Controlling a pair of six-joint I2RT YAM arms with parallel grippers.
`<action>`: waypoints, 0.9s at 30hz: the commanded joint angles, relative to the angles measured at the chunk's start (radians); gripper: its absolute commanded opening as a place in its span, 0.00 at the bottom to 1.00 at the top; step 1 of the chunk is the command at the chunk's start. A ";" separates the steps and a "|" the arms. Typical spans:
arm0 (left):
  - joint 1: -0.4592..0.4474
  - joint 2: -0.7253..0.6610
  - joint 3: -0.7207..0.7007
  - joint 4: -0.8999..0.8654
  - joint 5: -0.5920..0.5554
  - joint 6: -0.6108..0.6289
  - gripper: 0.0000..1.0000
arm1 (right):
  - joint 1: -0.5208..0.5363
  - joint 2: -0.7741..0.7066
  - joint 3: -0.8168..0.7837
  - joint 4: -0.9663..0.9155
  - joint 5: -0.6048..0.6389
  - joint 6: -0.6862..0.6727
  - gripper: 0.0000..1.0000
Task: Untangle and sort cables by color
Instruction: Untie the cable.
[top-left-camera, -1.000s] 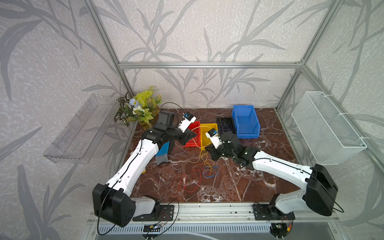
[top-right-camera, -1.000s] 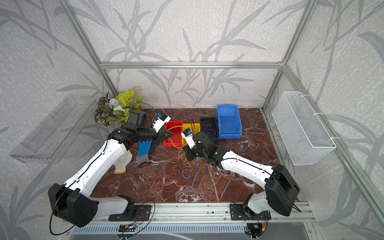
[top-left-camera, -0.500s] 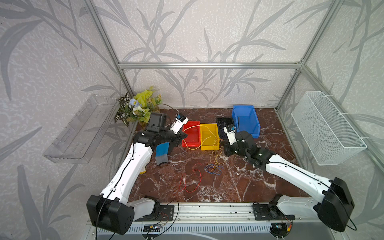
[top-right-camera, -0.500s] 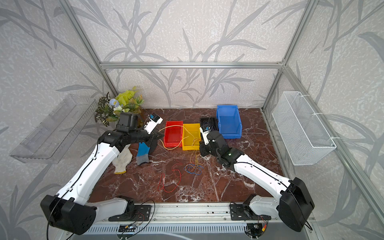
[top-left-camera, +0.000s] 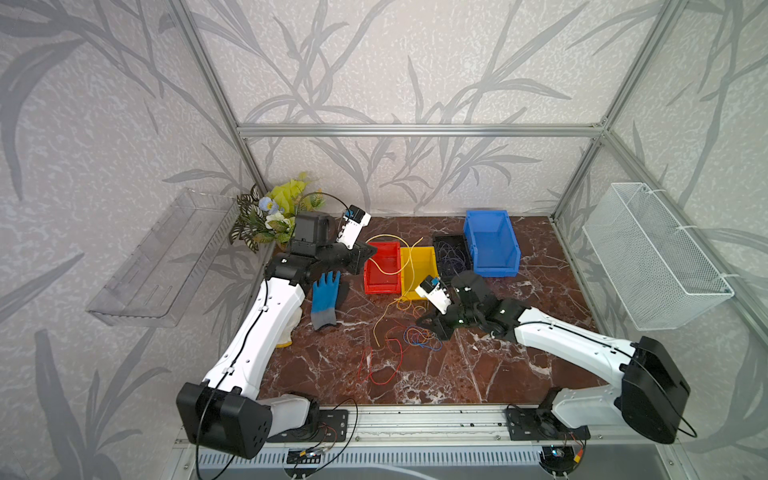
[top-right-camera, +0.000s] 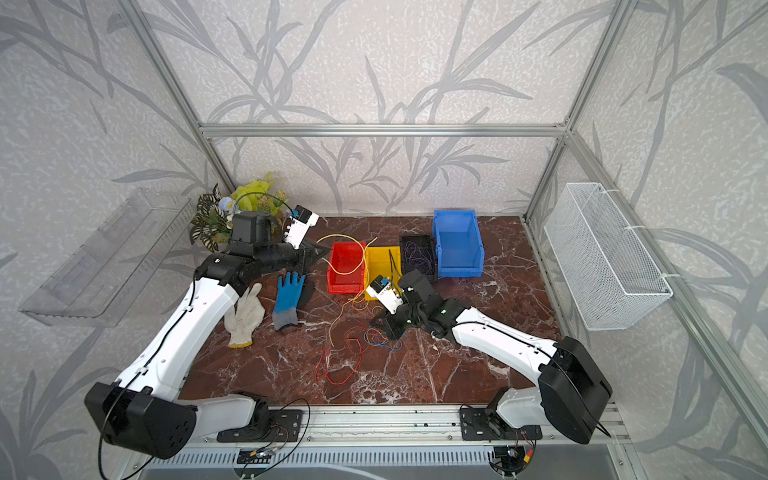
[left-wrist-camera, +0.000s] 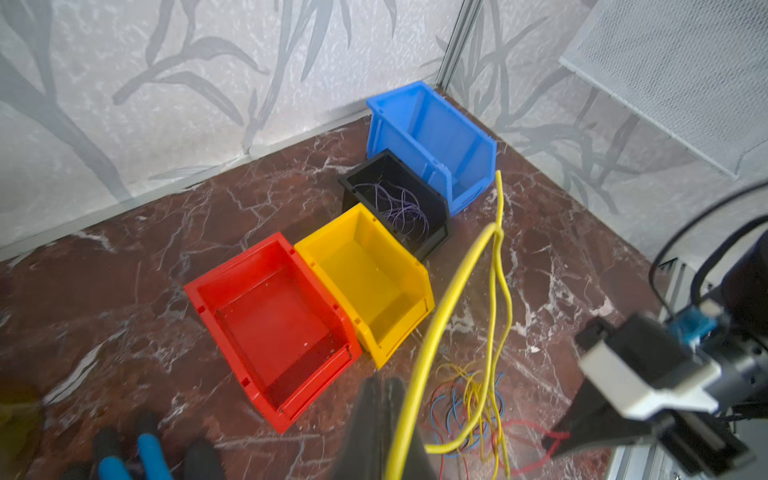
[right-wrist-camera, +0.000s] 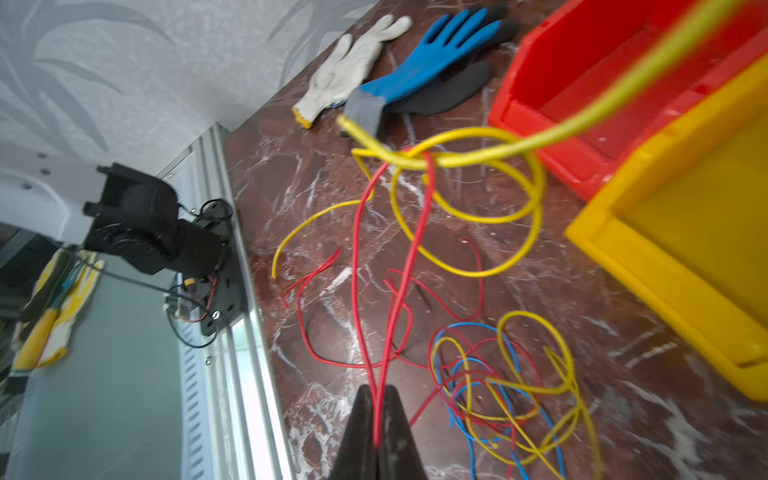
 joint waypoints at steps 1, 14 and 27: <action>0.002 0.045 -0.010 0.158 0.118 -0.129 0.00 | 0.024 0.041 0.068 -0.007 -0.091 -0.050 0.00; -0.129 0.163 -0.191 0.517 0.205 -0.254 0.00 | 0.033 -0.025 0.086 0.022 -0.065 -0.070 0.00; -0.259 0.244 -0.211 0.580 0.236 -0.221 0.00 | 0.024 -0.152 0.039 0.111 0.164 -0.037 0.01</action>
